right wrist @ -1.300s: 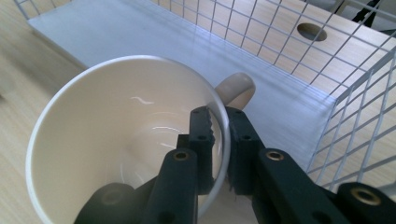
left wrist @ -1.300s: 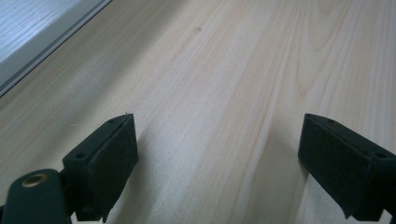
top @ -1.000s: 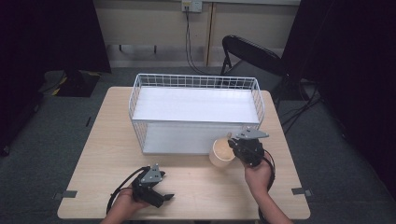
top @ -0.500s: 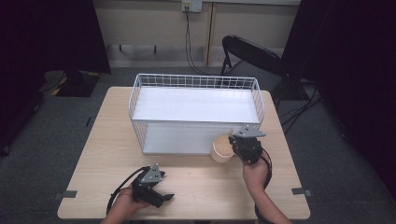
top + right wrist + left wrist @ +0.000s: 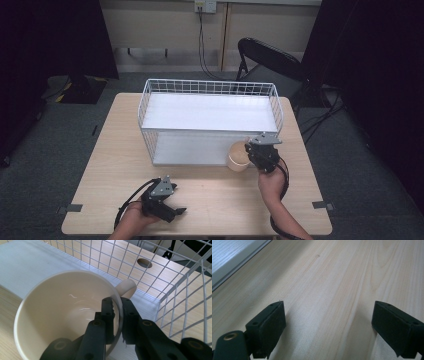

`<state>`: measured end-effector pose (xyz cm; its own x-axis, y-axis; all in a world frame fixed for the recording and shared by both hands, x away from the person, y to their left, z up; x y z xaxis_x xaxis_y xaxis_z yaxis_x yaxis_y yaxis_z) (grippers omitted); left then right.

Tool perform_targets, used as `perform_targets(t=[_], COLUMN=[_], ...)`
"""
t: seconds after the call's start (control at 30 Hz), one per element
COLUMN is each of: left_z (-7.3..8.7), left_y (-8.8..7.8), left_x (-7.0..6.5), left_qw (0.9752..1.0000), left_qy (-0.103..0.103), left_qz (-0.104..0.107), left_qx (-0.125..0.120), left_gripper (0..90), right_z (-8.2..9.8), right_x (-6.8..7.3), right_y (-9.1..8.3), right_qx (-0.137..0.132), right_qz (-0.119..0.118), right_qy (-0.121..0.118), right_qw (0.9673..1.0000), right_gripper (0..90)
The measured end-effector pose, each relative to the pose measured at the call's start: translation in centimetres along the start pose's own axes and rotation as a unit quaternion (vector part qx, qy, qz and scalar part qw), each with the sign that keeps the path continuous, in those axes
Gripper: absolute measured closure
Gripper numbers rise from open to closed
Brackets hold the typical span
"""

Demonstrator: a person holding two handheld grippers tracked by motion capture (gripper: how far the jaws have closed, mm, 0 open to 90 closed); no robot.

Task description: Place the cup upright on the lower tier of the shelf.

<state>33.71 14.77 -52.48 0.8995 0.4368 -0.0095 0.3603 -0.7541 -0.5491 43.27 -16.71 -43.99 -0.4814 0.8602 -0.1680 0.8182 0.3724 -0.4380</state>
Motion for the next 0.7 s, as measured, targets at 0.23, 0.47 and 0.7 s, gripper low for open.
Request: perform_targets(t=[0.23,0.47,0.7], left_z=[0.0,0.0,0.0], left_y=[0.0,0.0,0.0], left_x=[0.0,0.0,0.0], left_qw=[1.0,1.0,1.0], left_qy=[0.0,0.0,0.0], left_qz=[0.0,0.0,0.0], left_qx=[0.0,0.0,0.0], left_gripper=[11.6,11.6,11.6], right_z=[-0.1,-0.4,-0.5], right_x=[-0.2,-0.1,0.1], right_y=[0.3,0.8,1.1], right_qx=[-0.003,-0.007,-0.01], right_qz=[0.007,0.01,0.012], right_qy=[0.004,0.001,0.008], right_qw=[1.0,0.9999,0.9998], right_gripper=[82.5,82.4,82.0])
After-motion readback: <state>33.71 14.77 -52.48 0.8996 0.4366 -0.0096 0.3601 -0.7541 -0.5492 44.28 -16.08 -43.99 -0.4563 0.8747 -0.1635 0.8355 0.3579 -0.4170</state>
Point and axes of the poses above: each handheld gripper's, and its own axes: y roughly forward along the jaws, z roughly out of its underside, x roughly to its left, the point moved 3 cm from there along y, roughly forward along the jaws, and after that the axes turned 9 degrees about -x, right-handed, at the moved point
